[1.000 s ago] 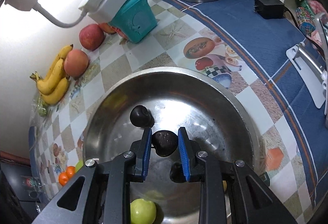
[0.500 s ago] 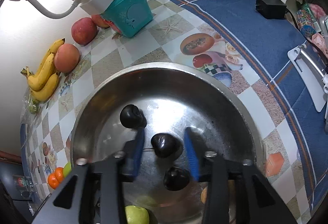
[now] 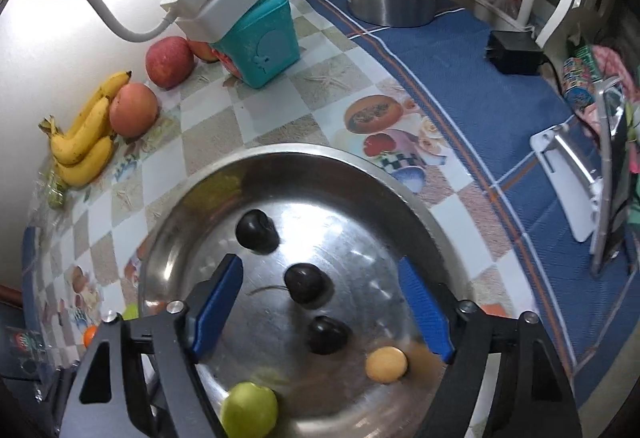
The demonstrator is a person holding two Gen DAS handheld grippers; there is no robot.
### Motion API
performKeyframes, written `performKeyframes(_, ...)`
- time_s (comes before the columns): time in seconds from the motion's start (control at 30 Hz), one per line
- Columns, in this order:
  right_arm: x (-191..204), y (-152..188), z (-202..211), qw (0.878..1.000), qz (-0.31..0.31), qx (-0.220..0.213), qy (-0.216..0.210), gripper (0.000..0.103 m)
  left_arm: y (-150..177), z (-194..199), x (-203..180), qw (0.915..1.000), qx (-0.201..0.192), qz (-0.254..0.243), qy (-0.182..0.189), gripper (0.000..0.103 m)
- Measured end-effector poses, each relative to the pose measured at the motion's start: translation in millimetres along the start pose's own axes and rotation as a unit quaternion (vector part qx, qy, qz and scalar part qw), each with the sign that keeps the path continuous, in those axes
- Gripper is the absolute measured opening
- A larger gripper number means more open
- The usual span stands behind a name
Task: Organize fruits
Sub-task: 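Move both open grippers back from the bowl toward the remaining fruit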
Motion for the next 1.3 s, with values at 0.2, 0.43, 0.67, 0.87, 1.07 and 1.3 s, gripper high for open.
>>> performKeyframes(0.2, -7, 4, 8, 1.000, 0.005, 0.009, 0.014, 0.082, -3, 12, 35, 0.9971, -0.016, 0.056, -0.049, 0.103)
performKeyframes(0.43, 0, 15, 20, 0.999, 0.023, -0.001, 0.024, 0.085, -4, 32, 75, 0.9909, -0.033, 0.111, -0.069, 0.103)
performKeyframes(0.67, 16, 29, 27, 0.999, 0.045, -0.005, 0.020, 0.085, -2, 46, 89, 0.9908, -0.039, 0.097, -0.086, 0.103)
performKeyframes(0.87, 35, 43, 36, 0.998, 0.065, -0.007, 0.008, 0.085, 2, 59, 90, 0.9933, -0.042, 0.071, -0.081, 0.103)
performKeyframes(1.07, 68, 58, 45, 0.995, 0.096, -0.010, -0.005, 0.085, 4, 79, 108, 0.9912, -0.056, 0.063, -0.102, 0.103)
performKeyframes(1.3, 105, 71, 58, 0.990, 0.136, -0.021, -0.022, 0.085, 14, 101, 158, 0.9822, -0.073, 0.114, -0.130, 0.103)
Point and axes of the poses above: each gripper's, at about its wrist camera, not at the fingertips, and z roughly against the way its jaws point, x to its left, y to its underside, the point moved 5 cm from there along -z, roughly the way its jaws point, and after that the axes turned 14 degrees about y, right-handed, at the moved point
